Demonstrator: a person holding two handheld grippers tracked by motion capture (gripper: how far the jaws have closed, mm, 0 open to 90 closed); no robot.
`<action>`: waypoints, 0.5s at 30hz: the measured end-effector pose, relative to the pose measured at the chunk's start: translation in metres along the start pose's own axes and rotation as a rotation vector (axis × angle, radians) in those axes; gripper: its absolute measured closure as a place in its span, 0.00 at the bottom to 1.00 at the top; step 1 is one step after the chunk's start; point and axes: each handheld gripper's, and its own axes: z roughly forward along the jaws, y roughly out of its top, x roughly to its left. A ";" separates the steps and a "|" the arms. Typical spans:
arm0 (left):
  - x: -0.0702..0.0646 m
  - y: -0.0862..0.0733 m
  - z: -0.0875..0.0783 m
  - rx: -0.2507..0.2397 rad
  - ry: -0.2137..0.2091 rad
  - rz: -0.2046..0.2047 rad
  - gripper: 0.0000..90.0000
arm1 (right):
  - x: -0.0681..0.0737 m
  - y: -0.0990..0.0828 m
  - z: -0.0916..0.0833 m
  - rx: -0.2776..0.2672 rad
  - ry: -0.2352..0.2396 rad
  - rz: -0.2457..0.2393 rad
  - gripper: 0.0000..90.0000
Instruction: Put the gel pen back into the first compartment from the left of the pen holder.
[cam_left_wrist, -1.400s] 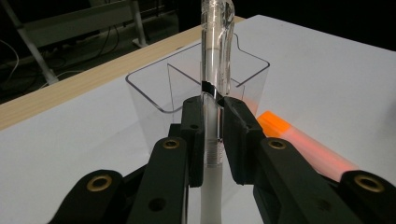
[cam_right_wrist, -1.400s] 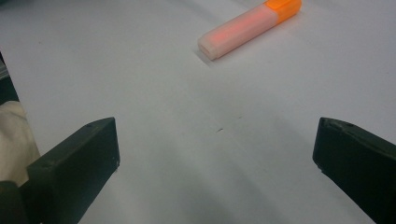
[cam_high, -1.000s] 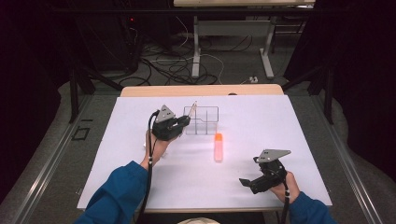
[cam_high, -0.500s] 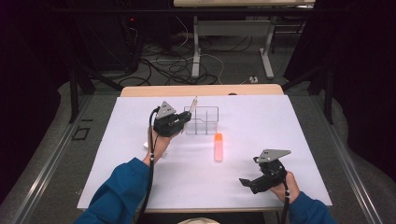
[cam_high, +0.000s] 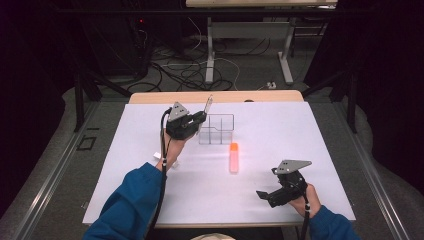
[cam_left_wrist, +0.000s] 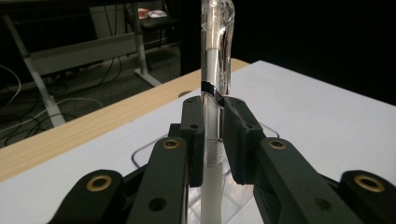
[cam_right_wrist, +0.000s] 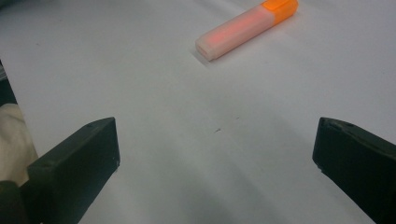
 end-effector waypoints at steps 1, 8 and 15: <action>0.001 0.002 0.001 -0.008 0.006 -0.001 0.88 | 0.000 0.000 0.000 0.000 0.000 0.000 0.00; 0.006 0.018 0.008 -0.033 0.034 0.009 0.88 | 0.000 0.000 0.000 0.008 0.007 0.005 0.00; 0.009 0.022 0.019 -0.034 0.045 0.011 0.88 | 0.000 0.000 0.001 -0.001 0.003 0.004 0.00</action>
